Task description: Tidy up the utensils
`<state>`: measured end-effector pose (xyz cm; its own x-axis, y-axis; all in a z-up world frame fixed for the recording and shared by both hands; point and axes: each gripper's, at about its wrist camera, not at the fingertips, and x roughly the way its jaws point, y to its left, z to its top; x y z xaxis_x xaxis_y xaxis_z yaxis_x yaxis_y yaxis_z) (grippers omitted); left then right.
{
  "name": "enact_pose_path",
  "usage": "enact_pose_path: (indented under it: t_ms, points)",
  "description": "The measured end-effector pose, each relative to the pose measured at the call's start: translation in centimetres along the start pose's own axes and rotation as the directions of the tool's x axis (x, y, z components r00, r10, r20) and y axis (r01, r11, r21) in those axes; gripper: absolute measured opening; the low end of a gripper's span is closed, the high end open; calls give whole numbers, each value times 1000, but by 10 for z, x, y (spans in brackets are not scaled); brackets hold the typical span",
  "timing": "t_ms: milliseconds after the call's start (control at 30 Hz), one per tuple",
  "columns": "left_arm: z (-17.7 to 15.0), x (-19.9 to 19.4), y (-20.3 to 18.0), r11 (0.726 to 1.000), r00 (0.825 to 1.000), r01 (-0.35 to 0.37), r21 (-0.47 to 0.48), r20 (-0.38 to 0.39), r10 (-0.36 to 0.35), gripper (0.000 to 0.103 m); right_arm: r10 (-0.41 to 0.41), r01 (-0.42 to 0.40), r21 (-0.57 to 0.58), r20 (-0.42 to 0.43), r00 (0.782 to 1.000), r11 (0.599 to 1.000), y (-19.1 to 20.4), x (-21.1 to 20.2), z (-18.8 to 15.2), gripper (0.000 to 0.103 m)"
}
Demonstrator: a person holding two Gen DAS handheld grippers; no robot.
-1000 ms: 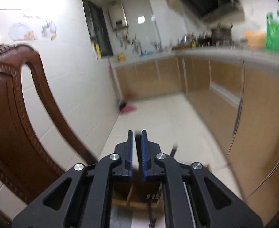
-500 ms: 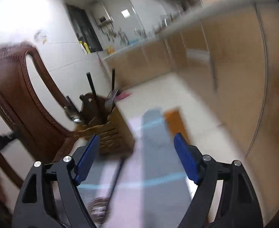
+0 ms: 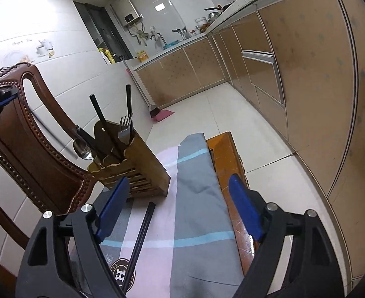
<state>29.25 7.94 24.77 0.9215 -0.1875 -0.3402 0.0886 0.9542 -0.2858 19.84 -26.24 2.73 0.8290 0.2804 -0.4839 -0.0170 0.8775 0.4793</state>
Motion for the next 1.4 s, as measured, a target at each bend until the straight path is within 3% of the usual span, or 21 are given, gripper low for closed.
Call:
enact_pose_path:
  t_ms: [133, 267, 300, 333, 400, 467, 500, 667, 767, 900, 967, 1100, 1400]
  points:
    - [-16, 46, 6, 1000, 998, -19, -10, -57, 18, 6, 9, -9, 6, -5, 1000, 1000, -1, 1, 1, 80]
    - [-63, 83, 17, 1000, 984, -19, 16, -175, 22, 11, 14, -14, -5, -12, 1000, 1000, 0, 4, 2, 80]
    - [-78, 84, 16, 999, 980, -27, 39, -198, 34, 34, 14, -15, -3, -17, 1000, 1000, 0, 5, 2, 80]
    - [-97, 79, 15, 997, 975, -20, 70, -221, 35, 67, 19, -19, 2, -23, 1000, 1000, 0, 7, 3, 80]
    - [-129, 60, 7, 989, 975, -7, 147, -220, 39, 77, 25, -24, 8, -28, 999, 1000, 2, 7, 2, 80]
    - [-169, 48, -6, 964, 959, 7, 264, -275, 68, 78, 35, -35, -9, -34, 999, 999, 8, 7, 0, 80]
    - [-195, 45, -12, 947, 943, 20, 321, -321, 89, 78, 35, -36, -27, -41, 999, 999, 13, 8, -1, 80]
    - [-286, 64, -30, 893, 838, 80, 443, -516, 180, 77, 39, -45, -66, -87, 995, 997, 26, 15, -11, 80]
    - [-310, 78, -23, 897, 814, 40, 440, -535, 227, 76, 43, -50, -64, -103, 994, 997, 29, 16, -15, 80]
    - [-319, 81, -8, 905, 809, 18, 424, -538, 236, 76, 38, -48, -76, -118, 992, 996, 31, 16, -18, 80]
    - [-324, 79, -3, 919, 797, 28, 393, -564, 217, 76, 36, -46, -78, -122, 992, 996, 31, 16, -19, 80]
    - [-331, 81, -5, 913, 778, 42, 405, -587, 225, 76, 34, -43, -73, -122, 992, 996, 28, 14, -18, 80]
    - [-330, 97, -9, 929, 769, 23, 370, -600, 219, 76, 31, -40, -72, -126, 992, 997, 25, 13, -18, 80]
